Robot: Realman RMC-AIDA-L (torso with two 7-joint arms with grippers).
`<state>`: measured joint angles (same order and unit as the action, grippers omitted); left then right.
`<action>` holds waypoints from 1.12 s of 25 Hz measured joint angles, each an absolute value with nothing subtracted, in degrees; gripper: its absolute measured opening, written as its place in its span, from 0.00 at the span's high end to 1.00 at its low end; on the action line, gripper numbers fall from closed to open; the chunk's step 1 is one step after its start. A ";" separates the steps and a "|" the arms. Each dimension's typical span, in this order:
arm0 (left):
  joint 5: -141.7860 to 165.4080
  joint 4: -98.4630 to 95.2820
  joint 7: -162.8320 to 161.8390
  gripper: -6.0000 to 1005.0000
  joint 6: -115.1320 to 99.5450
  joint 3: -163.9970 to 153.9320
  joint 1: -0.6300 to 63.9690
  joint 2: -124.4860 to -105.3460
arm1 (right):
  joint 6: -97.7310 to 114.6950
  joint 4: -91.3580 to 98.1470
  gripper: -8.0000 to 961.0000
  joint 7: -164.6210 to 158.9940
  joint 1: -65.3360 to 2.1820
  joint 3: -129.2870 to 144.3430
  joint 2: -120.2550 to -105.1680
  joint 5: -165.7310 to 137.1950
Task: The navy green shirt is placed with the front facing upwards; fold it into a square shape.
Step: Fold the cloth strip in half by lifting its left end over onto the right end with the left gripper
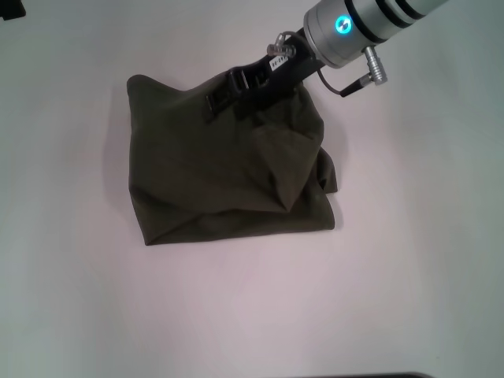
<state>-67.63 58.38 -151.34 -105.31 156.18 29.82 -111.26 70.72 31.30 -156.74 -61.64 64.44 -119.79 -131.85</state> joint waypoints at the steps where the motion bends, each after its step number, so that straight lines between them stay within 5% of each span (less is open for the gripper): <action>1: -67.57 58.33 -151.34 0.31 -105.15 156.17 29.81 -111.26 | 71.35 31.44 0.35 -156.71 -61.66 64.43 -119.75 -131.85; 11: -67.46 56.20 -150.94 0.31 -103.51 155.48 30.20 -111.28 | 79.34 31.58 0.35 -156.12 -61.14 66.64 -119.34 -131.41; 20: -67.40 55.98 -150.85 0.31 -103.14 155.39 30.24 -111.37 | 90.59 37.65 0.35 -157.06 -57.71 66.63 -115.73 -133.81; 28: -67.40 55.98 -150.76 0.31 -102.99 155.39 30.33 -111.90 | 91.76 37.92 0.35 -157.86 -55.85 66.67 -115.19 -139.72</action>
<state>-67.40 55.98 -150.76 -102.99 155.39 30.33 -111.90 91.76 37.92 -157.86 -55.85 66.67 -115.19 -139.72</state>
